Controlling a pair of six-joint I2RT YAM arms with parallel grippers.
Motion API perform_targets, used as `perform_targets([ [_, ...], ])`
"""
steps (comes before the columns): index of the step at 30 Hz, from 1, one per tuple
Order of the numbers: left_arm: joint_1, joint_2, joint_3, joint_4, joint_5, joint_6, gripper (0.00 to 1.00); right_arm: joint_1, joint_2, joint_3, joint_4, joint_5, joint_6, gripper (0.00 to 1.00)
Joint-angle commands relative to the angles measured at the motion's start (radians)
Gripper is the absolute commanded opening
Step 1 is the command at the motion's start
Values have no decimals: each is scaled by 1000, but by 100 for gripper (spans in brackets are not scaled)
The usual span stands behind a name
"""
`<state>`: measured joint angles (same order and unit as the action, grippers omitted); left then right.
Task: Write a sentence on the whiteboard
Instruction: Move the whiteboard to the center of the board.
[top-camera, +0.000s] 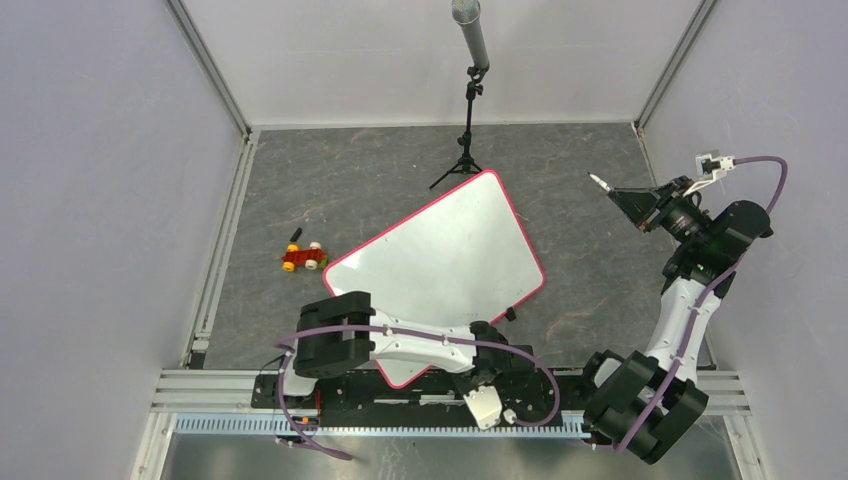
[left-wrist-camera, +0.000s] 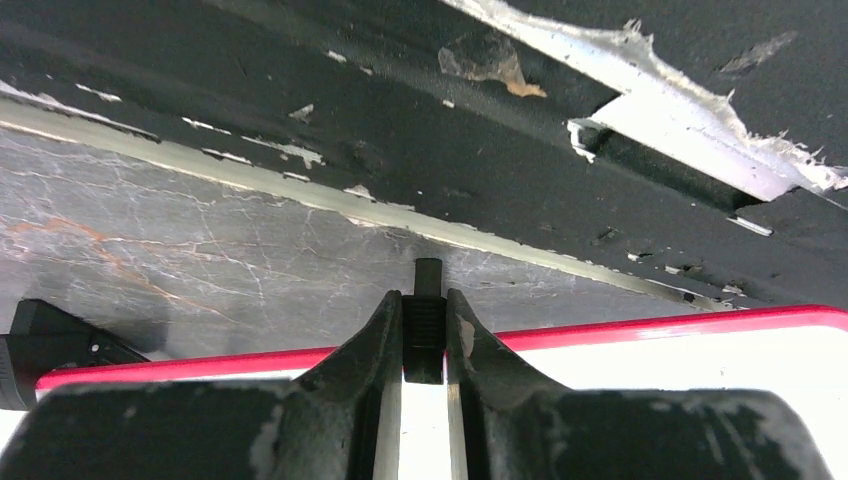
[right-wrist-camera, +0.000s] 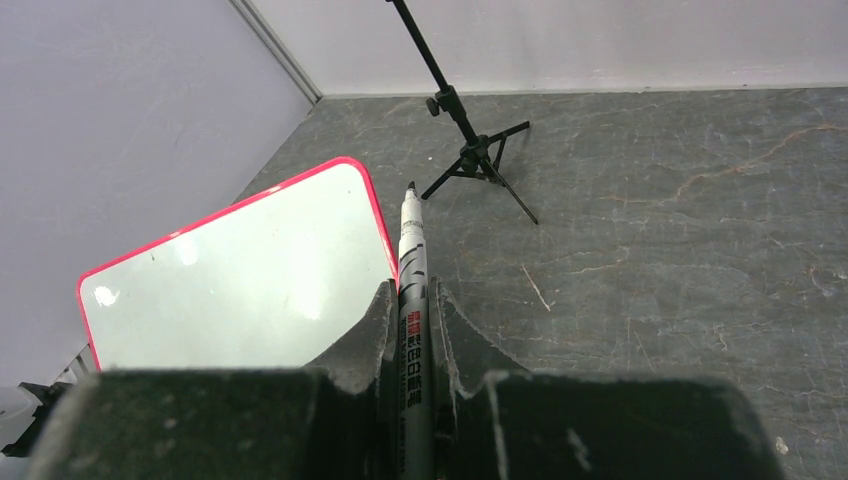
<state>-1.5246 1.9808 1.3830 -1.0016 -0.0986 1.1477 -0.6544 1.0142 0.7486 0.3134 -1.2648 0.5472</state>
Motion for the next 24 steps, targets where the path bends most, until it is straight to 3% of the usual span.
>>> perform_targets([
  [1, -47, 4, 43, 115, 38, 99, 3, 6, -20, -5, 49, -11, 10, 0],
  [8, -49, 5, 3, 148, -17, 120, 3, 6, -25, -8, 60, -13, 20, 0],
  [10, -49, -8, -15, 169, -32, 106, 15, 9, -24, -6, 60, -14, 20, 0],
  [13, -49, -31, -17, 187, -47, 51, 45, 29, -18, -1, 58, -13, 15, 0],
  [16, -49, -55, -10, 180, -56, 13, 64, 57, -4, 25, 11, 0, -25, 0],
  [22, -50, -124, 79, 106, 33, -98, 95, 117, 57, 163, -226, 56, -204, 0],
  [24, -49, -153, 100, 96, 53, -134, 100, 144, 80, 202, -258, 76, -224, 0],
])
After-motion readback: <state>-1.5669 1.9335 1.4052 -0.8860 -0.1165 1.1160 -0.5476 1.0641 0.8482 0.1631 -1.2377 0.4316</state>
